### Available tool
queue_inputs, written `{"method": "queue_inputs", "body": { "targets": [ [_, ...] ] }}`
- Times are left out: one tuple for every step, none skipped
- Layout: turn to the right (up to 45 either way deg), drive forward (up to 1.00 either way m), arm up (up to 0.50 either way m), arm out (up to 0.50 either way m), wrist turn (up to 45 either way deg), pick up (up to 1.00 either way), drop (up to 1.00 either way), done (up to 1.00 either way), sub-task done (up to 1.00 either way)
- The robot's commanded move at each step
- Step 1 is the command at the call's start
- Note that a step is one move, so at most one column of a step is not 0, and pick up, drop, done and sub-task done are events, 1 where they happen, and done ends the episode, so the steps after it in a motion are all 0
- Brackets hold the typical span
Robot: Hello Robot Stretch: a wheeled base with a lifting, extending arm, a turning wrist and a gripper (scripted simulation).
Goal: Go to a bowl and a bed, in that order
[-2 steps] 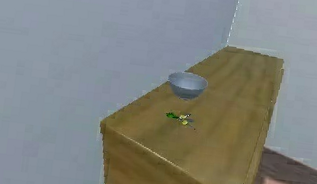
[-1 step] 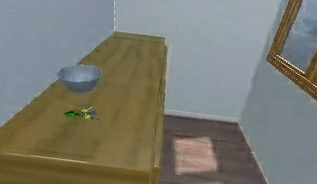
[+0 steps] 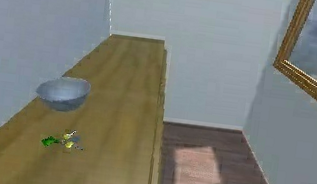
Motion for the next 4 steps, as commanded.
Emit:
{"method": "queue_inputs", "body": {
  "targets": [
    [-24.0, 0.0, 0.0, 0.0, 0.0, 0.0, 0.0, 0.0, 0.0],
    [0.0, 0.0, 0.0, 0.0, 0.0, 0.0, 0.0, 0.0, 1.0],
    [-45.0, 0.0, 0.0, 0.0, 0.0, 0.0, 0.0, 0.0, 0.0],
    [-21.0, 0.0, 0.0, 0.0, 0.0, 0.0, 0.0, 0.0, 0.0]
  ]
}}
